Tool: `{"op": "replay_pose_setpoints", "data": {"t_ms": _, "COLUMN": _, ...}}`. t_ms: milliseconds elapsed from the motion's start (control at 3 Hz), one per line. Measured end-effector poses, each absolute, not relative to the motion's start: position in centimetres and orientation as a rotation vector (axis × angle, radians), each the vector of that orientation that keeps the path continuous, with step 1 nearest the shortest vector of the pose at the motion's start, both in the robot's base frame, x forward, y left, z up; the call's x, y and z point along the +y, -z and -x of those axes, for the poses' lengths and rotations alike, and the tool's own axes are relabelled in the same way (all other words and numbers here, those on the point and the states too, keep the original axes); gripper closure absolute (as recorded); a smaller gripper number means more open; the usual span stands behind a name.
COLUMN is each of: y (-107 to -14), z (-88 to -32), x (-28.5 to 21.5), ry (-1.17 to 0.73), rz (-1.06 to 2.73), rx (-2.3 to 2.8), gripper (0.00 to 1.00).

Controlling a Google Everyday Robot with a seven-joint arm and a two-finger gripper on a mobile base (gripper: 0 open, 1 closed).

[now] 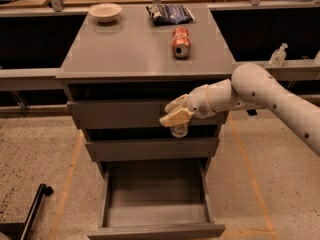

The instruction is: Pick 7up can from bottom drawer and place on counter

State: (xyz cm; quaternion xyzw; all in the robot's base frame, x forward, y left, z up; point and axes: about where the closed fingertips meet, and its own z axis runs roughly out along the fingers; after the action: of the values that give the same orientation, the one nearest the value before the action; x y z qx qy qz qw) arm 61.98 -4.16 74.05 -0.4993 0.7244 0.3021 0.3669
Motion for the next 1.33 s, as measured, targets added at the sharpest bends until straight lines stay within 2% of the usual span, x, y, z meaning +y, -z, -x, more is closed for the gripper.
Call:
{"op": "replay_pose_setpoints", "data": {"t_ms": 1000, "y": -81.1, "z": -57.8, "x": -2.6, "ry": -0.802, "rz": 1.306, "rx": 1.758, "gripper": 1.00}}
{"op": "replay_pose_setpoints", "data": {"t_ms": 1333, "y": -85.9, "z": -57.5, "x": -1.0, "ry": -0.754, "rz": 1.388, "rx": 1.674, "gripper": 1.00}}
